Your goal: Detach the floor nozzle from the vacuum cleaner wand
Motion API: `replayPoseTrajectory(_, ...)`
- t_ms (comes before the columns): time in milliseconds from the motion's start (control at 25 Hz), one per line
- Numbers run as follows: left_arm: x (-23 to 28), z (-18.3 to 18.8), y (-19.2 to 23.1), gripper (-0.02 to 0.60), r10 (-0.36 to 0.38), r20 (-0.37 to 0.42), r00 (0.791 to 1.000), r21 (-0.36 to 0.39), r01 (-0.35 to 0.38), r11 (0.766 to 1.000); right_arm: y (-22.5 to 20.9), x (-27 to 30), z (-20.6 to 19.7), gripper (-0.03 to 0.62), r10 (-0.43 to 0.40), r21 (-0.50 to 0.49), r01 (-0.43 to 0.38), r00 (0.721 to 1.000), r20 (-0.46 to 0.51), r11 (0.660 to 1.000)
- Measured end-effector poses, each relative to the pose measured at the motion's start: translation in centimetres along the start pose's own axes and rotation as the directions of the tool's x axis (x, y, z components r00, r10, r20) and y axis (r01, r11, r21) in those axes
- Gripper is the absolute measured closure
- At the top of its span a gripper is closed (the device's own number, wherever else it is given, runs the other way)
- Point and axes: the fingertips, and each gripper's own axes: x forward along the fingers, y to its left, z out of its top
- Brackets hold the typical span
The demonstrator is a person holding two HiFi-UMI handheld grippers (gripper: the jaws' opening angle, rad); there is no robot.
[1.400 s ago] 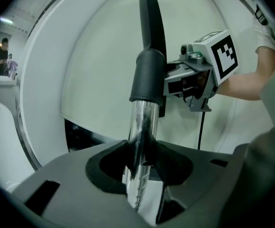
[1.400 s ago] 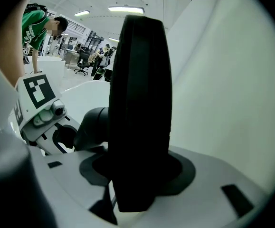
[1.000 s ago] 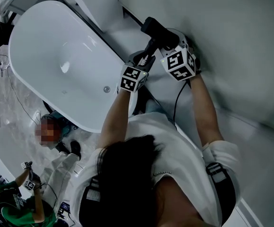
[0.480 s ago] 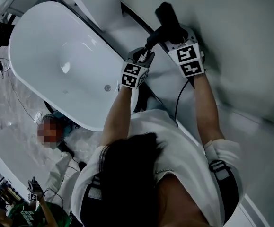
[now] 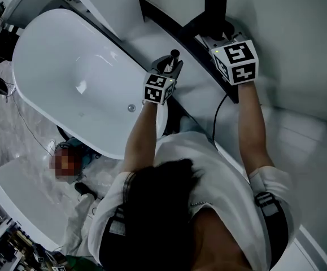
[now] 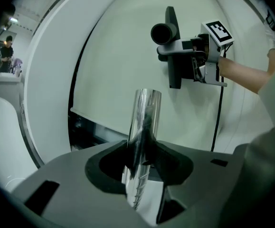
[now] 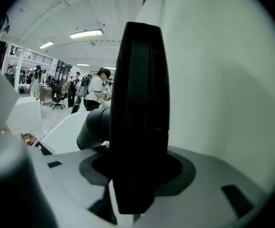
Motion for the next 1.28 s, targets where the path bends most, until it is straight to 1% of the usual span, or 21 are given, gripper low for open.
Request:
replayPoseTrajectory(200, 0.0, 0.3, -0.2, 0.430, -0.022, -0.038, 0.999, 0.031, 0.023, 0.999, 0.2, -0.4, -1.0, 0.370, 0.000, 0.115, 0.000, 1.000, -0.001, 0.993)
replayPoseTrajectory(320, 0.2, 0.2, 0.1, 0.431, 0.029, -0.039, 0.999, 0.058, -0.026, 0.998, 0.3, -0.5, -1.9, 0.370, 0.007, 0.177, -0.006, 1.000, -0.002, 0.984)
replayPoseTrajectory(360, 0.2, 0.2, 0.1, 0.430, 0.043, -0.035, 0.998, 0.055, -0.041, 0.998, 0.3, -0.4, -2.2, 0.370, 0.006, 0.189, -0.005, 1.000, -0.006, 0.982)
replayPoseTrajectory(440, 0.2, 0.3, -0.1, 0.430, 0.053, -0.036, 0.998, 0.041, -0.051, 0.998, 0.2, -0.5, -2.6, 0.370, -0.005, 0.214, 0.007, 1.000, -0.011, 0.977)
replayPoseTrajectory(560, 0.0, 0.6, -0.6, 0.430, 0.073, -0.031, 0.997, 0.074, -0.071, 0.995, -0.1, -1.3, -2.8, 0.370, -0.027, 0.255, 0.026, 1.000, -0.002, 0.967)
replayPoseTrajectory(600, -0.2, 0.9, -0.7, 0.430, 0.086, -0.015, 0.996, 0.082, -0.084, 0.993, 0.0, -1.5, -3.0, 0.370, -0.027, 0.270, 0.026, 1.000, 0.003, 0.962)
replayPoseTrajectory(640, -0.4, 1.0, -0.8, 0.430, 0.096, 0.006, 0.995, 0.075, -0.096, 0.993, 0.2, -1.8, -3.3, 0.370, -0.023, 0.289, 0.020, 1.000, 0.007, 0.957)
replayPoseTrajectory(760, -0.7, 1.4, -1.0, 0.412, 0.102, 0.048, 0.994, 0.006, -0.102, 0.995, 0.6, -2.4, -4.5, 0.370, -0.017, 0.334, 0.015, 1.000, 0.002, 0.942)
replayPoseTrajectory(840, -1.0, 2.4, -1.2, 0.385, 0.093, 0.071, 0.993, -0.014, -0.092, 0.996, 0.3, -2.6, -4.9, 0.370, -0.028, 0.346, 0.027, 1.000, -0.005, 0.938)
replayPoseTrajectory(920, -1.6, 3.8, -1.3, 0.356, 0.079, 0.101, 0.992, 0.000, -0.079, 0.997, 0.0, -2.8, -4.7, 0.370, -0.047, 0.345, 0.043, 0.999, 0.003, 0.938)
replayPoseTrajectory(1040, -3.3, 5.0, -2.2, 0.342, 0.055, 0.140, 0.989, 0.044, -0.062, 0.997, 0.1, -3.3, -5.0, 0.370, -0.079, 0.349, 0.070, 0.997, 0.011, 0.934)
replayPoseTrajectory(1160, -6.3, 6.6, -3.6, 0.341, 0.054, 0.201, 0.978, 0.046, -0.064, 0.997, 0.8, -3.7, -5.4, 0.370, -0.097, 0.363, 0.086, 0.995, 0.011, 0.928)
replayPoseTrajectory(1200, -7.5, 7.3, -3.8, 0.342, 0.066, 0.223, 0.973, 0.042, -0.077, 0.996, 1.1, -3.8, -5.4, 0.370, -0.098, 0.368, 0.087, 0.995, 0.012, 0.926)
replayPoseTrajectory(1280, -9.7, 8.7, -3.6, 0.342, 0.113, 0.281, 0.953, 0.011, -0.121, 0.993, 1.9, -4.0, -5.5, 0.370, -0.095, 0.377, 0.085, 0.995, 0.010, 0.923)
